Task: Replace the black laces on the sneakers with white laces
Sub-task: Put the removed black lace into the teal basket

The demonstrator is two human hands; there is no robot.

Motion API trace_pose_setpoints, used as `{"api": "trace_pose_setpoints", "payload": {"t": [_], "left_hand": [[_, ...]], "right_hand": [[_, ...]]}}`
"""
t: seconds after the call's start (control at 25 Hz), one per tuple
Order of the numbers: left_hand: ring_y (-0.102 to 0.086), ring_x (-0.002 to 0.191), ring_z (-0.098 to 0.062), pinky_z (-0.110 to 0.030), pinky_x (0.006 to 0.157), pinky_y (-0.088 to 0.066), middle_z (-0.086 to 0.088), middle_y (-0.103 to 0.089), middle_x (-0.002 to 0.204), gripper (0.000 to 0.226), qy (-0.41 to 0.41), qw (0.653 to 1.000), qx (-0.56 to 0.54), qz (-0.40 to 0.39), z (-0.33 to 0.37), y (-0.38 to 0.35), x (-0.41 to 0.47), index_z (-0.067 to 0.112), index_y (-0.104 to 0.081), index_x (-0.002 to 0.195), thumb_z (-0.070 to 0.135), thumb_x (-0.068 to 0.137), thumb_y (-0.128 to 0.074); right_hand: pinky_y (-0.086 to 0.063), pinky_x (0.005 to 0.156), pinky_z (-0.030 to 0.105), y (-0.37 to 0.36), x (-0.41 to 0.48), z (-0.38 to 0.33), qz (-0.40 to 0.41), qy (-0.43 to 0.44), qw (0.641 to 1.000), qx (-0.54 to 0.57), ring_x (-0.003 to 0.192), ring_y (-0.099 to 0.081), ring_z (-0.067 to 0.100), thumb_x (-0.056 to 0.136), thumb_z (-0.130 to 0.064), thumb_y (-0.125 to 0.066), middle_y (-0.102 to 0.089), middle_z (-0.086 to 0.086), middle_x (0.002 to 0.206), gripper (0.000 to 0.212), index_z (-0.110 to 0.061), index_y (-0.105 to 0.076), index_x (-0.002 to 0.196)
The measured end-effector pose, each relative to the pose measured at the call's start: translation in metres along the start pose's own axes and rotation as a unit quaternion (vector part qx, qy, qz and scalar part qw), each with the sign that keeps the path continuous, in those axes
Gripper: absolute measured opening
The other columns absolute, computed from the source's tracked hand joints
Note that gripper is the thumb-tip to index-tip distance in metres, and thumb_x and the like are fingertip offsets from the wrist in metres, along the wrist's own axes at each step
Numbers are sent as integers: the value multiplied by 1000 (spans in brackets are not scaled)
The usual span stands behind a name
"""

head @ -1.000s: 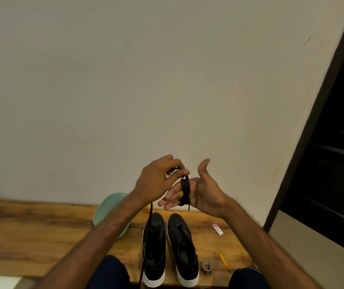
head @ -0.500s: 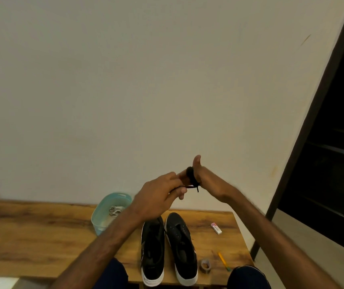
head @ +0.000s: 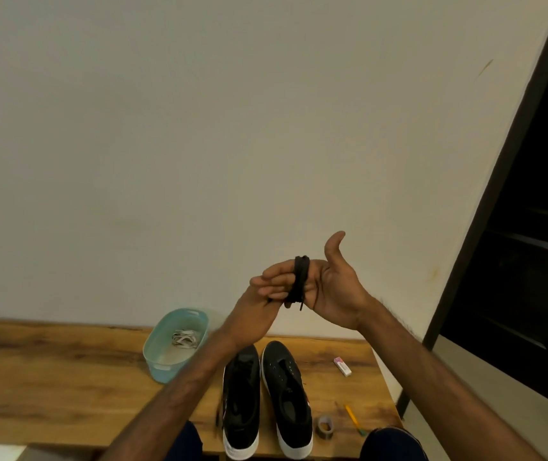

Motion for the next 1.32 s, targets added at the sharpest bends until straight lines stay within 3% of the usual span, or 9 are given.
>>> {"api": "trace_pose_setpoints", "payload": {"t": [0.12, 0.4, 0.6, 0.68, 0.84, 1.0, 1.16, 1.24, 1.32], "left_hand": [[-57, 75, -19, -40, 74, -47, 2, -63, 80, 26, 27, 991, 131, -7, -8, 1, 0, 20, -63, 85, 14, 102, -44], [-52, 81, -6, -29, 76, -46, 10, -55, 92, 28, -27, 957, 287, -32, 0, 6, -20, 28, -56, 85, 36, 105, -38], [-49, 75, -7, -27, 64, -43, 9, -50, 86, 32, -77, 936, 336, 76, 27, 26, -11, 27, -53, 86, 38, 105, -31], [-52, 73, -9, -29, 64, -44, 8, -52, 84, 36, -71, 947, 302, 85, 25, 25, -6, 24, -56, 85, 40, 105, -30], [-49, 62, -20, -30, 58, -46, 2, -56, 68, 32, 52, 996, -68, -24, -2, -8, -16, 8, -59, 89, 21, 107, -36], [-51, 74, -9, -32, 74, -43, 9, -56, 76, 34, 24, 998, 48, -41, -12, -33, -35, 28, -52, 76, 30, 106, -37], [-54, 81, -7, -33, 78, -47, 8, -56, 86, 33, -18, 977, 197, -77, -4, -28, -42, 26, -56, 81, 39, 105, -36], [-53, 78, -5, -28, 73, -46, 10, -51, 87, 33, -39, 959, 277, -40, 6, -14, -36, 29, -55, 84, 45, 103, -33], [-50, 77, -6, -29, 70, -45, 11, -48, 88, 33, -53, 934, 352, 2, 14, -1, -25, 29, -56, 89, 47, 103, -32]], "right_hand": [[-40, 114, 40, 8, 6, 6, 22, 15, 999, 25, 136, -46, 40, 83, -80, 5, -50, 28, 143, 117, 7, -49, 139], [-35, 117, 41, 31, 1, 30, 121, -75, 975, -168, 128, -57, 22, 87, -68, 11, -64, 12, 133, 103, -8, -59, 133], [-39, 113, 37, 4, -13, 59, -30, -191, 970, -150, 128, -56, 31, 82, -72, 19, -62, 21, 132, 119, 6, -55, 133], [-38, 114, 40, -12, -17, 51, -101, -155, 982, -39, 130, -52, 36, 78, -80, 13, -56, 28, 136, 125, 12, -50, 134], [-39, 113, 42, -14, -19, 19, -133, -35, 979, 154, 133, -49, 41, 78, -87, -7, -52, 31, 139, 121, 12, -50, 135], [-38, 115, 40, 14, -15, 19, -1, 25, 986, 166, 140, -41, 39, 82, -84, -2, -43, 28, 149, 118, 8, -45, 142], [-32, 119, 46, 31, -23, 49, 90, -56, 993, -57, 133, -53, 27, 84, -76, 7, -60, 13, 138, 107, -7, -56, 136], [-33, 119, 47, 27, -29, 68, 71, -134, 978, -142, 125, -60, 18, 84, -73, 9, -69, 3, 125, 100, -20, -66, 125], [-34, 118, 45, 15, -31, 81, 8, -176, 977, -120, 126, -58, 26, 83, -74, 11, -67, 13, 128, 110, -5, -61, 130]]}}
Point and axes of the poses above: each hand's wrist, its own x-axis towards the middle knuckle, its own y-axis out of the back of the hand, z = x × y, the point moved 5 cm from there along x, towards the middle knuckle
